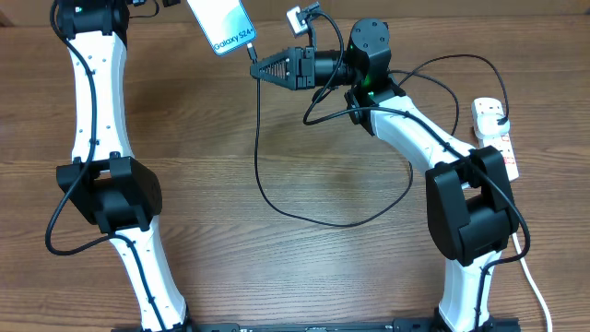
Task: Plug charger to phone and switch on socket
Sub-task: 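Align the plug tip under the phone's charging port with the right gripper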
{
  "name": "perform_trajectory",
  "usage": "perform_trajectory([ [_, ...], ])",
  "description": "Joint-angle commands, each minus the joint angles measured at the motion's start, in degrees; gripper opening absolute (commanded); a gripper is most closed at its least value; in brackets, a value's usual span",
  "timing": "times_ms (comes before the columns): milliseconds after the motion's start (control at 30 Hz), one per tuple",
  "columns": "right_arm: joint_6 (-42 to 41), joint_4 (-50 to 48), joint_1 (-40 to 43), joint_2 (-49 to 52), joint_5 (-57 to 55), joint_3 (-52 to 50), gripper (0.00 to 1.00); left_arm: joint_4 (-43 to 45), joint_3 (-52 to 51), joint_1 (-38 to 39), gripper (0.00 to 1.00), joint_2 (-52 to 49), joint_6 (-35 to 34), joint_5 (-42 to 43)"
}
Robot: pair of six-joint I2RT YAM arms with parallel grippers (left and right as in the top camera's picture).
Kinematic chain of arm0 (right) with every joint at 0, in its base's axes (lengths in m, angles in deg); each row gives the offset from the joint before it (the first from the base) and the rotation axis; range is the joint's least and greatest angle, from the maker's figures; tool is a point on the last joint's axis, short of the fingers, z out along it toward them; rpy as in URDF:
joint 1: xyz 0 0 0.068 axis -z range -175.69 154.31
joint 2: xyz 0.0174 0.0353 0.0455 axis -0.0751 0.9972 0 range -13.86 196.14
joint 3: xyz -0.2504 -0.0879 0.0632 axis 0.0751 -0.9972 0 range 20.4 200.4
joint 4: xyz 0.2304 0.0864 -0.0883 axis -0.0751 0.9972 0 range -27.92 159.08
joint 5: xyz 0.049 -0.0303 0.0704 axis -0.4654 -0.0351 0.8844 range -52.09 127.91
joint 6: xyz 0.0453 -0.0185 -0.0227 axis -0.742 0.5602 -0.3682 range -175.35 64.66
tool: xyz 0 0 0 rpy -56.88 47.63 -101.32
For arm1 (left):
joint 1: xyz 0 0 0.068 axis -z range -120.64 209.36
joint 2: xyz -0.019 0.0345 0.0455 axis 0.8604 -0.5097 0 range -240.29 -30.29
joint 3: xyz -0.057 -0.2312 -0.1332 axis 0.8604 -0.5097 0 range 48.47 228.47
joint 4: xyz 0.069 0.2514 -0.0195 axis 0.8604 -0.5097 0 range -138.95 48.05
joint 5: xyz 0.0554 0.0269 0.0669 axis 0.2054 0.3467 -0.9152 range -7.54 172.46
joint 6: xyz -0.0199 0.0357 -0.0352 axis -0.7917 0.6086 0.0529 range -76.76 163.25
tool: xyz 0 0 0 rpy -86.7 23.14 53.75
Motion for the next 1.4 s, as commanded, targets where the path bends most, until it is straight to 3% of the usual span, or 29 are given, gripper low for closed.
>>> perform_trajectory([
  [0,-1.01,-0.55,0.0,-2.29,-1.09,0.92,0.04,0.66,0.44,0.7,0.04,-0.39,-2.16,-0.35],
  [300,-1.97,-1.14,0.0,-2.29,-0.33,0.92,0.04,0.83,0.44,2.73,0.04,-0.39,-0.72,-3.91],
  [933,-1.95,-1.16,0.02,-2.29,0.02,0.92,0.04,2.19,0.44,-0.46,0.04,-0.39,0.37,-3.21],
  [1367,-1.95,-1.16,0.02,-2.29,0.04,0.92,0.04,2.16,0.44,1.62,0.04,-0.39,0.83,-2.8],
])
